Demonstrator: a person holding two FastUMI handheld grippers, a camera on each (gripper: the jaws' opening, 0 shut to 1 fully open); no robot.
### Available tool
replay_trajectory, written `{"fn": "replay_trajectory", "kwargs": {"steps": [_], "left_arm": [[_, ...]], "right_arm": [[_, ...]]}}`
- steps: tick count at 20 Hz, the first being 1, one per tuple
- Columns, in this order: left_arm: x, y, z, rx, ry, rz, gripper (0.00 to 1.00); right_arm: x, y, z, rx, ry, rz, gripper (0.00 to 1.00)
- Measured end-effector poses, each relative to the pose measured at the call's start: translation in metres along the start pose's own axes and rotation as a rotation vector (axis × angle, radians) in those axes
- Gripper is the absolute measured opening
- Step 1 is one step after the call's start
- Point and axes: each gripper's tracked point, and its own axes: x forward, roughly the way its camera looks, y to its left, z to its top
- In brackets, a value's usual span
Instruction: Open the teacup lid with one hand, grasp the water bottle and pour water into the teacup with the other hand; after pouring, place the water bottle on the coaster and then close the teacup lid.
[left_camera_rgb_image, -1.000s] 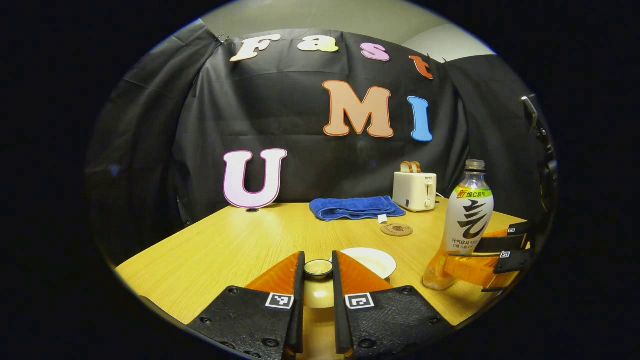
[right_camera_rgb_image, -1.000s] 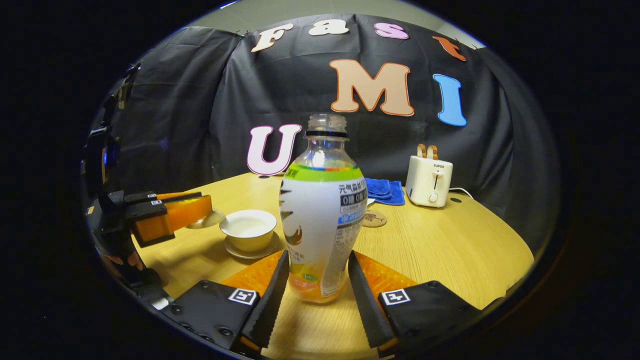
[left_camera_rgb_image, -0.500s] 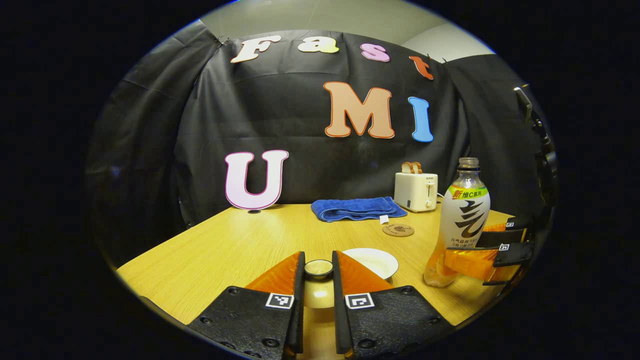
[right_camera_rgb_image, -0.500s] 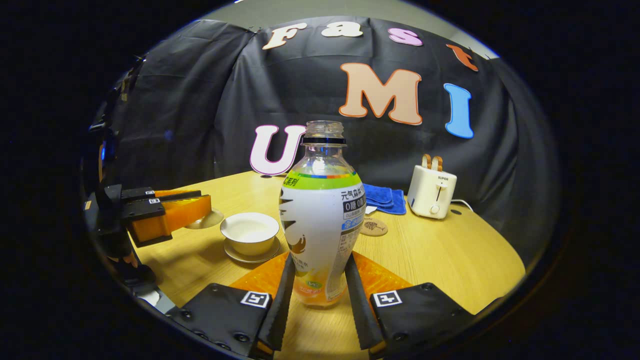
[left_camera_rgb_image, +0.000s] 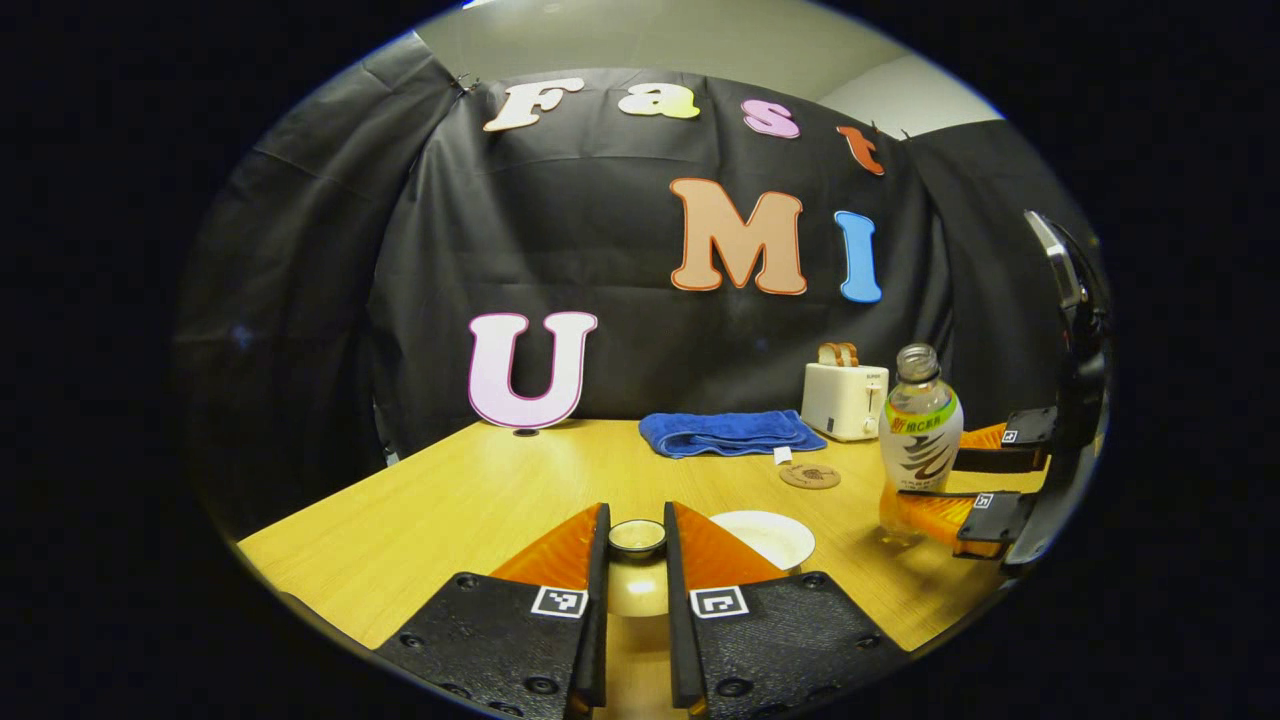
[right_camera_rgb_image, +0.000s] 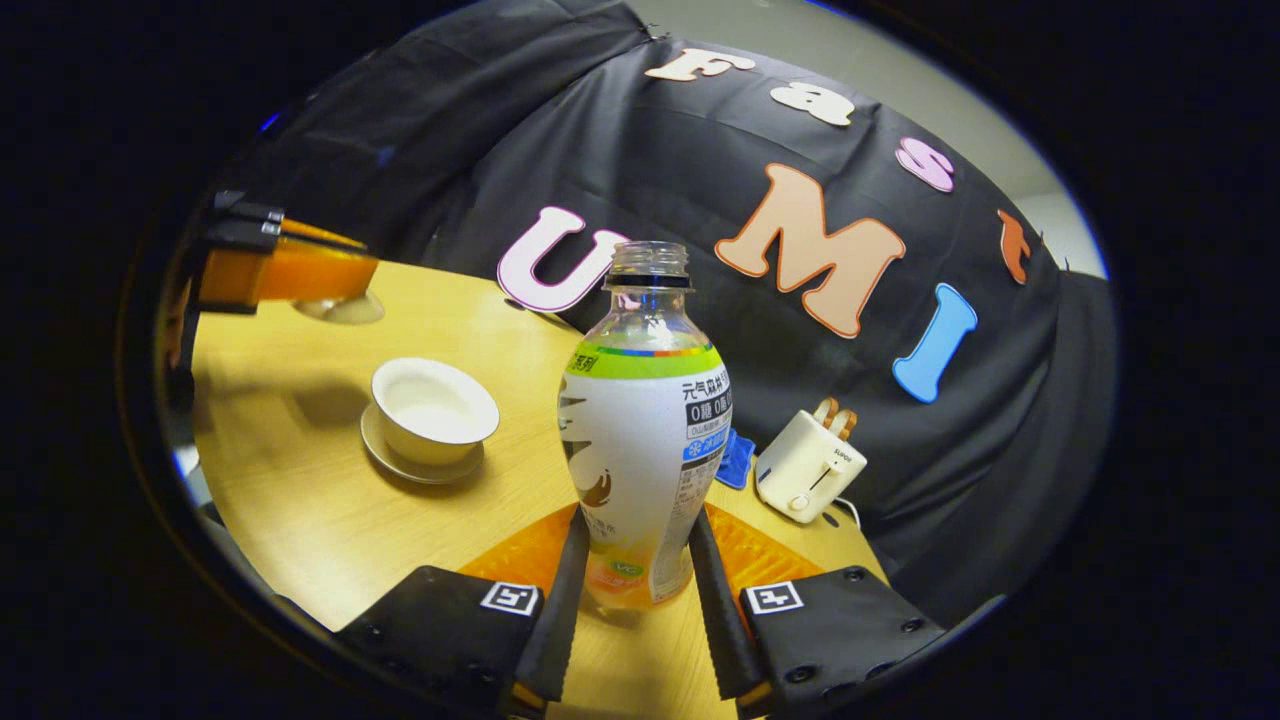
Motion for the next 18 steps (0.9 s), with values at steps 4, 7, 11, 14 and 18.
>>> {"fn": "replay_trajectory", "kwargs": {"steps": [4,7,11,14,18], "left_arm": [[-0.004,0.011,0.011,0.001,-0.025,0.014,0.22],[-0.005,0.024,0.016,-0.005,-0.035,0.037,0.22],[-0.008,0.036,0.023,-0.031,-0.045,0.056,0.22],[-0.011,0.043,0.027,-0.044,-0.058,0.067,0.22],[-0.012,0.047,0.029,-0.045,-0.063,0.076,0.22]], "right_arm": [[0.012,-0.007,0.003,-0.209,-0.022,-0.044,0.61],[0.018,-0.002,0.006,-0.321,-0.041,-0.047,0.62],[0.019,0.004,0.013,-0.497,-0.072,-0.067,0.62],[0.022,0.001,0.018,-0.635,-0.101,-0.093,0.59],[0.025,0.000,0.017,-0.740,-0.114,-0.112,0.60]]}}
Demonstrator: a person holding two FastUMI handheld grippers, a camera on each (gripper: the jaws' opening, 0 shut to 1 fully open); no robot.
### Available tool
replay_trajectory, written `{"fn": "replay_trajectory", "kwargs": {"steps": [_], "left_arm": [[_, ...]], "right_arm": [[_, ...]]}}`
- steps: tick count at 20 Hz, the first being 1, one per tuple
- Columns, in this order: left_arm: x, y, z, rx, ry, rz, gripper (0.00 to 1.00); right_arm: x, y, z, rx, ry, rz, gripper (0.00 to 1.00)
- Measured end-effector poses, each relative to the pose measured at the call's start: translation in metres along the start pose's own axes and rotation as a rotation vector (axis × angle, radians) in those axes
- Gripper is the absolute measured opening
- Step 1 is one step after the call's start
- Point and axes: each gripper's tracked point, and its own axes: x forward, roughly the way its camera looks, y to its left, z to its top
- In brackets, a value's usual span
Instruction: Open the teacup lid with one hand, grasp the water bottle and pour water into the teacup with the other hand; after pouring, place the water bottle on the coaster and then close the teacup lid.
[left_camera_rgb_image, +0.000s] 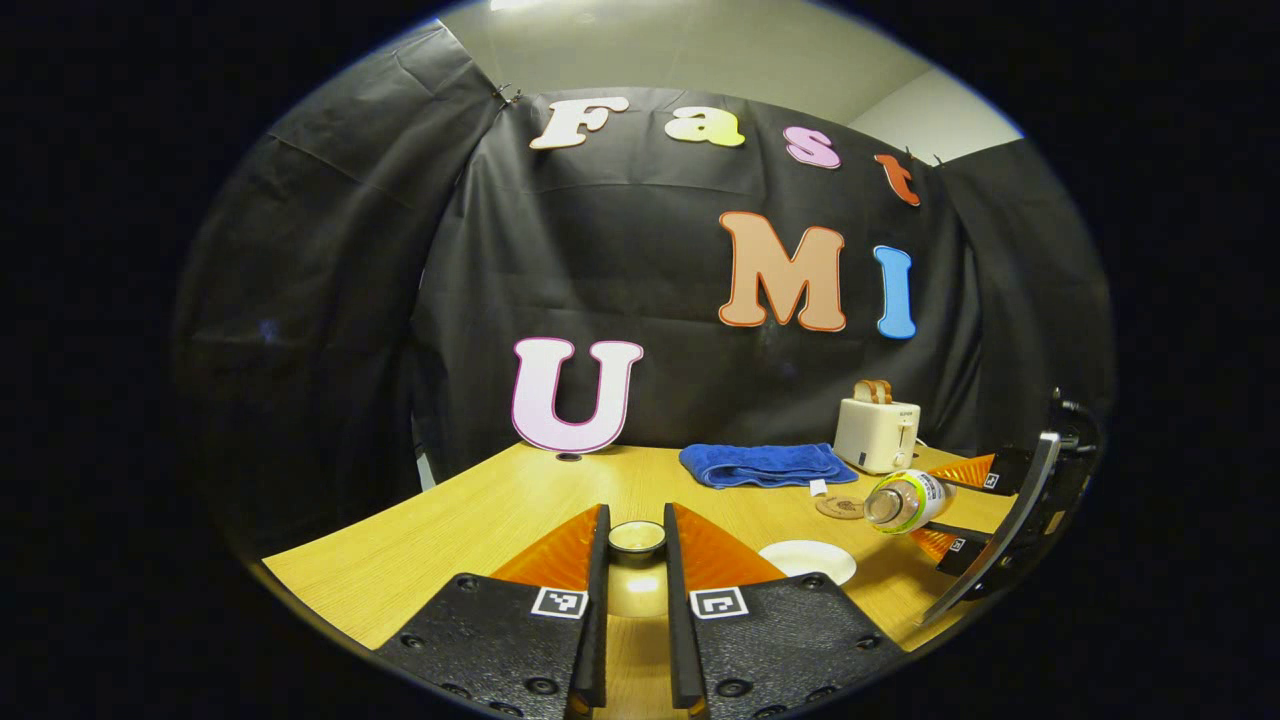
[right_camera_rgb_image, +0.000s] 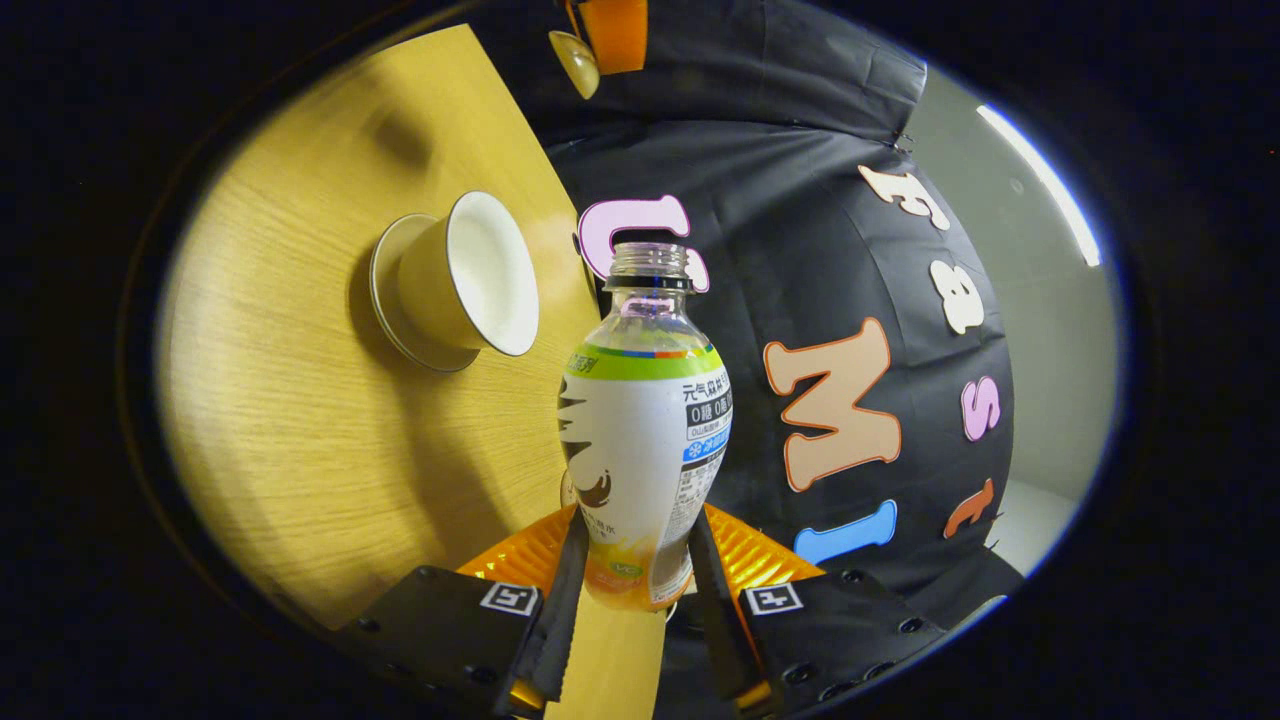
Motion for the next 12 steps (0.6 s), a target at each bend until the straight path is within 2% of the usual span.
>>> {"fn": "replay_trajectory", "kwargs": {"steps": [5,6,12], "left_arm": [[-0.001,-0.002,0.003,-0.008,-0.005,-0.009,0.22],[-0.002,-0.003,0.005,-0.013,-0.009,-0.011,0.22],[-0.004,-0.001,0.009,-0.028,-0.018,-0.007,0.22]], "right_arm": [[0.006,-0.005,0.006,-0.131,-0.013,-0.003,0.58],[0.007,-0.004,0.006,-0.152,-0.018,-0.003,0.61],[0.014,-0.006,0.005,-0.309,-0.002,0.006,0.58]]}}
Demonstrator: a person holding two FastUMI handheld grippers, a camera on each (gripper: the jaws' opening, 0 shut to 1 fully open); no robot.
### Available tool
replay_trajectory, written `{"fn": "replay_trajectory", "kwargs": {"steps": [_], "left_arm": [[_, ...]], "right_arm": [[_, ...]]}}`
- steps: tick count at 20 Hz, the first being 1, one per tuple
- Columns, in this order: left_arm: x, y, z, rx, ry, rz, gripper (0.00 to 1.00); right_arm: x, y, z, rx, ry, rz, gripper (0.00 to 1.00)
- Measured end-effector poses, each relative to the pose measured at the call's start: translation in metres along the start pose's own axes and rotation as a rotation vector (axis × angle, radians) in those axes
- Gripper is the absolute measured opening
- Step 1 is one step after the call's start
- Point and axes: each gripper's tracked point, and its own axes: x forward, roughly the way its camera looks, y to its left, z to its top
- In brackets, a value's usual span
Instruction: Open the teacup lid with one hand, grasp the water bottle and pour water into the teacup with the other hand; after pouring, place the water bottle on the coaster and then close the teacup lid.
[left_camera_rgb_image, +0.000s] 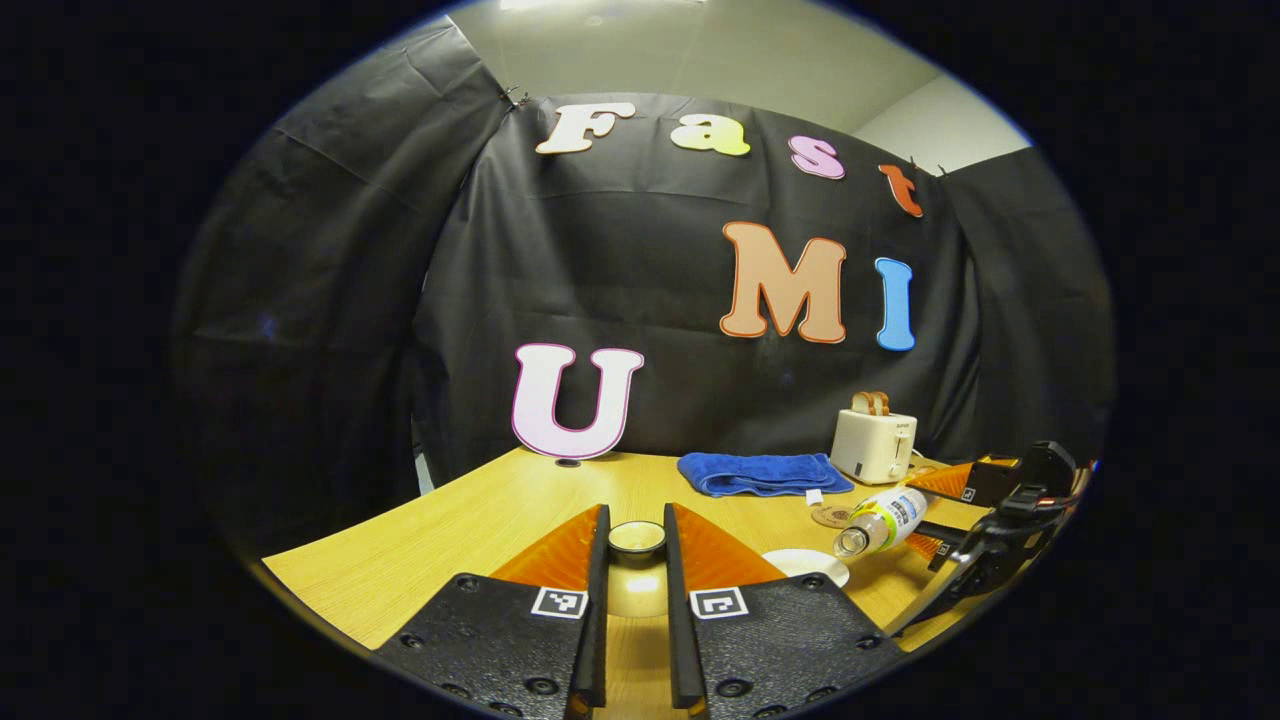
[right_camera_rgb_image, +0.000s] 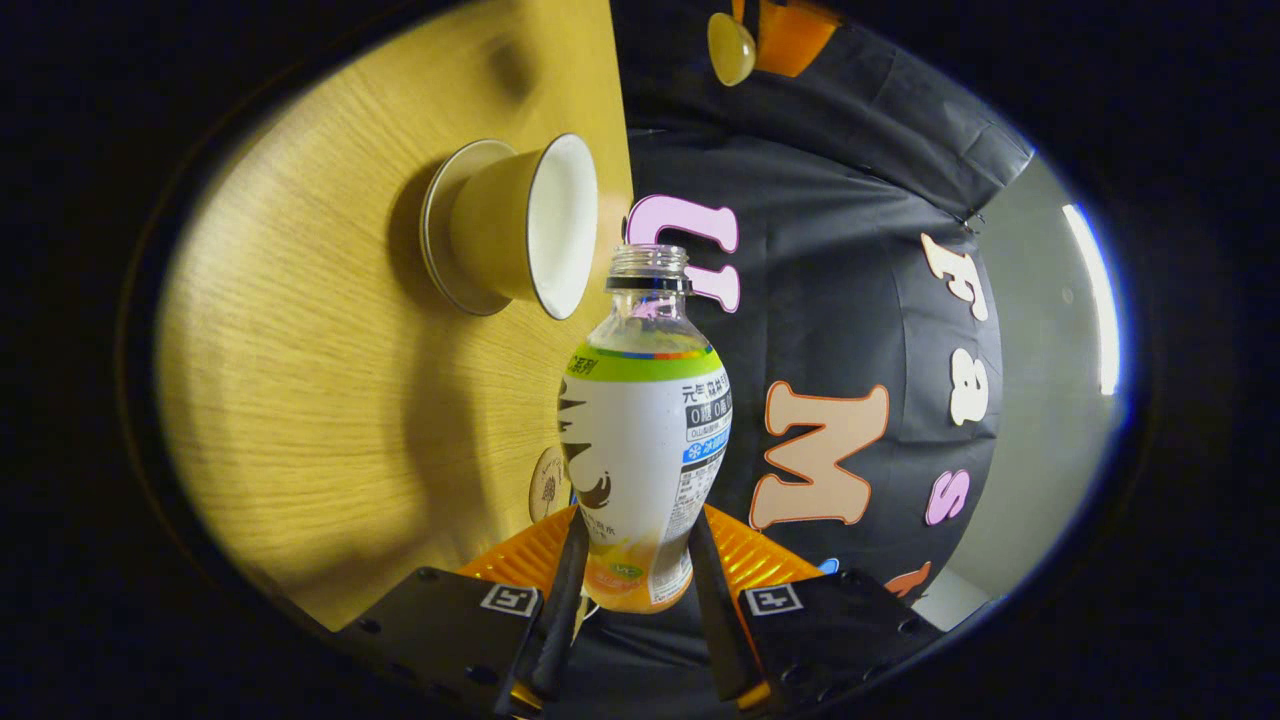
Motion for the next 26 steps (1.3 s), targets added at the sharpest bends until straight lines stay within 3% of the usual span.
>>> {"fn": "replay_trajectory", "kwargs": {"steps": [17,26], "left_arm": [[-0.002,-0.007,0.001,-0.012,0.002,-0.022,0.23],[-0.002,-0.011,0.002,-0.023,0.003,-0.036,0.23]], "right_arm": [[0.002,-0.018,0.016,-0.328,-0.070,-0.046,0.59],[0.002,-0.027,0.025,-0.438,-0.108,-0.079,0.59]]}}
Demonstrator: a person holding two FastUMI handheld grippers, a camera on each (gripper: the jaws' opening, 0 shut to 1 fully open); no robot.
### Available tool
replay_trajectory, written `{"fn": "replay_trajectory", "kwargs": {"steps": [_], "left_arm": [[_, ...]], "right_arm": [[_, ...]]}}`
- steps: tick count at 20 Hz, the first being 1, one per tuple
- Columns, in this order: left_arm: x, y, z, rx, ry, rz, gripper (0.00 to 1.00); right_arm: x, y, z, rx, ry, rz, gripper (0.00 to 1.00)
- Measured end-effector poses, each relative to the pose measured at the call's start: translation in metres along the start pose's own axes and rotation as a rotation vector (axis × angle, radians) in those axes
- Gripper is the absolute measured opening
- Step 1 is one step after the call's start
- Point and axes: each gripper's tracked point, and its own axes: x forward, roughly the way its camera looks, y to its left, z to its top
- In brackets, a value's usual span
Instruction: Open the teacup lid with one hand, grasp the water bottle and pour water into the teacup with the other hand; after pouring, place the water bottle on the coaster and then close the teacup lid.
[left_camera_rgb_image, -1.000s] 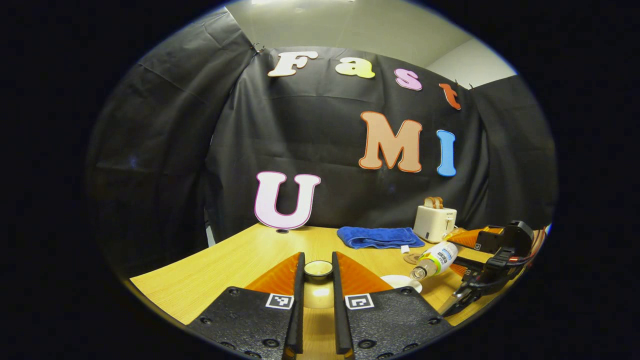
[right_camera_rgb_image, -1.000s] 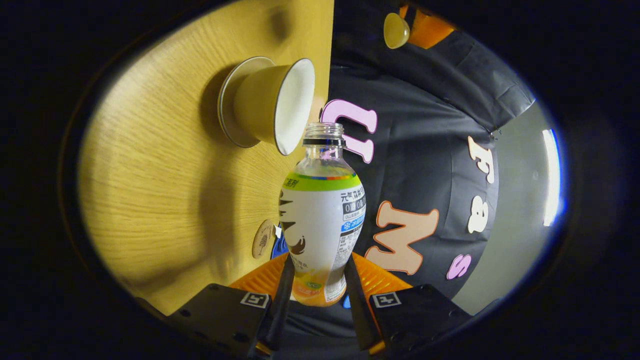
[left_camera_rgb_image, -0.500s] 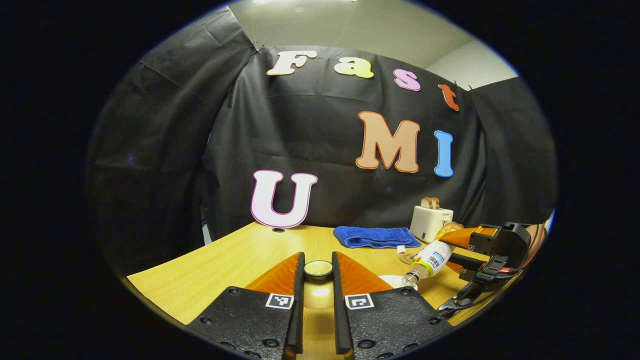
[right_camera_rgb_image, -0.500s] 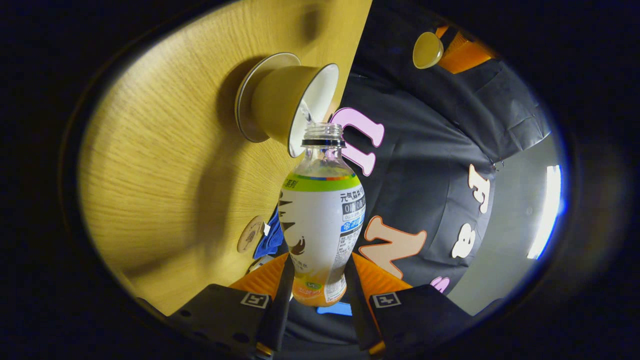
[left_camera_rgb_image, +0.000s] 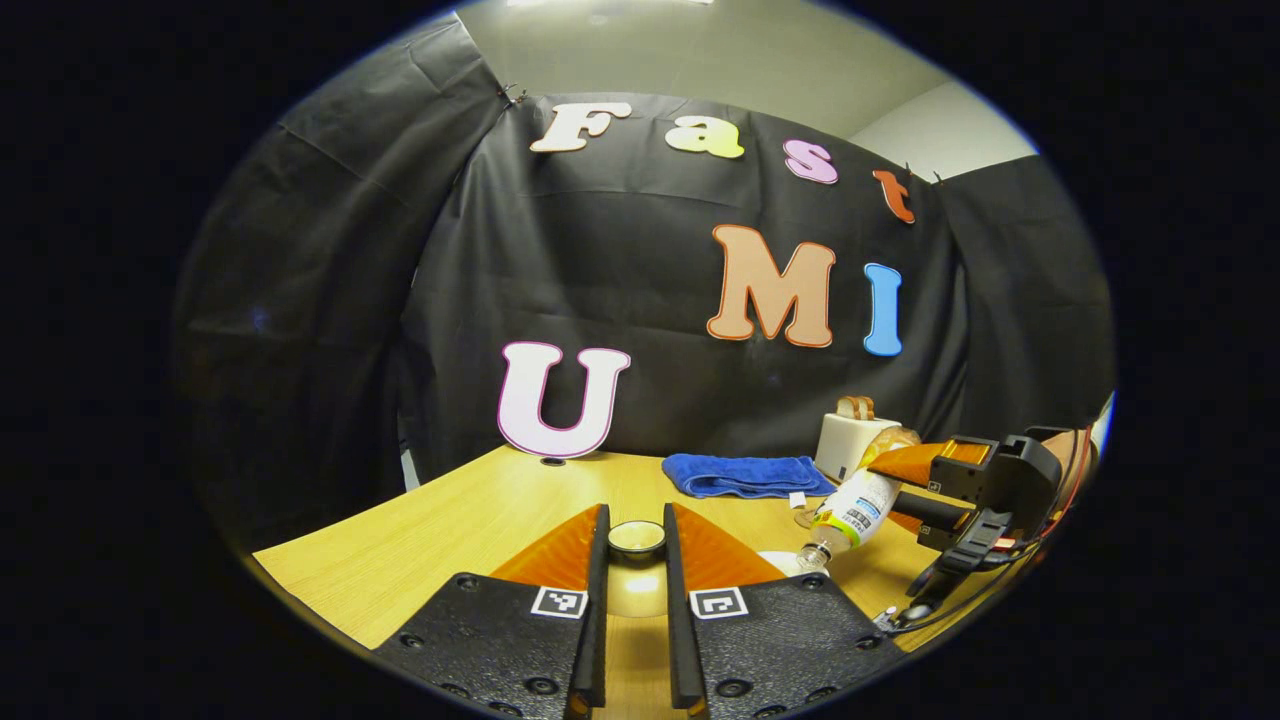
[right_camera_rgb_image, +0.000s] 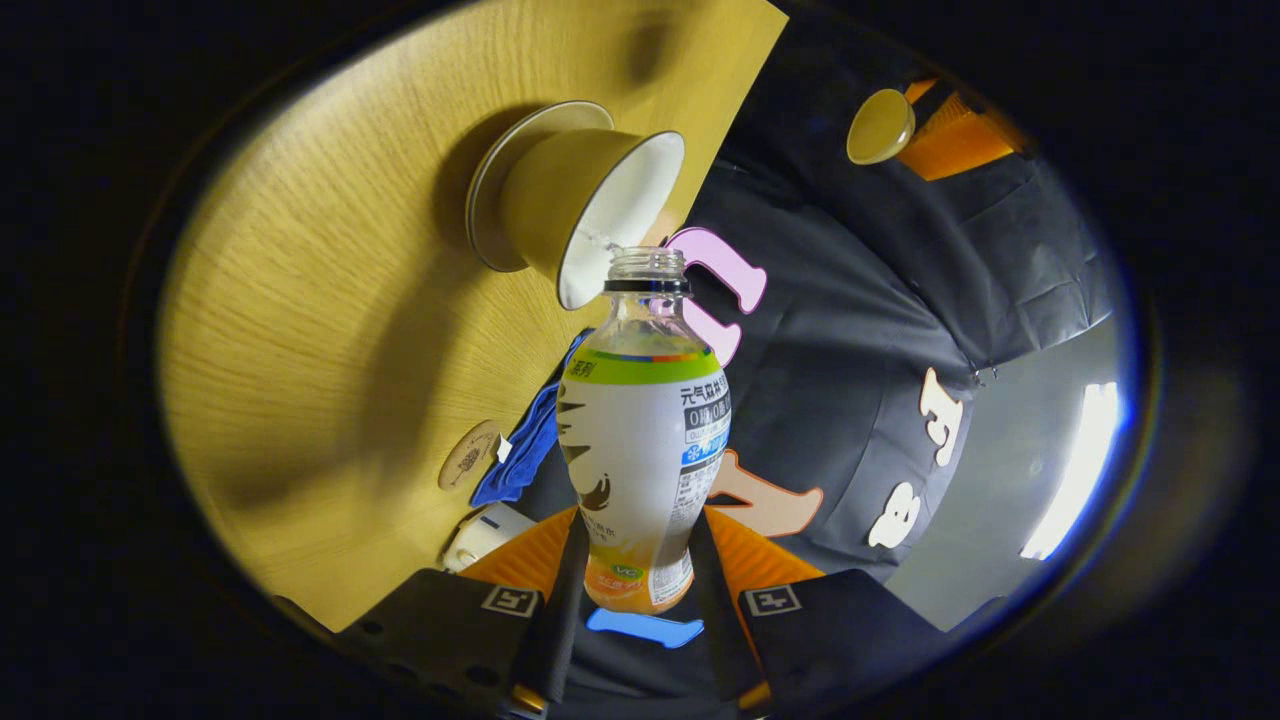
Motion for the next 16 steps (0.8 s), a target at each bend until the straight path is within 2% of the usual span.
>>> {"fn": "replay_trajectory", "kwargs": {"steps": [2,4,12,16], "left_arm": [[0.001,0.001,-0.003,-0.002,0.008,0.006,0.23],[0.001,0.002,-0.004,0.006,0.010,0.010,0.23],[0.004,0.004,-0.013,0.004,0.034,0.012,0.23],[0.005,0.004,-0.016,0.005,0.043,0.014,0.23]], "right_arm": [[-0.001,0.000,0.002,-0.004,-0.014,0.005,0.59],[0.001,0.003,-0.002,0.052,-0.017,0.025,0.59],[-0.003,0.047,-0.003,0.543,0.039,0.251,0.60],[-0.010,0.058,-0.003,0.833,0.082,0.312,0.60]]}}
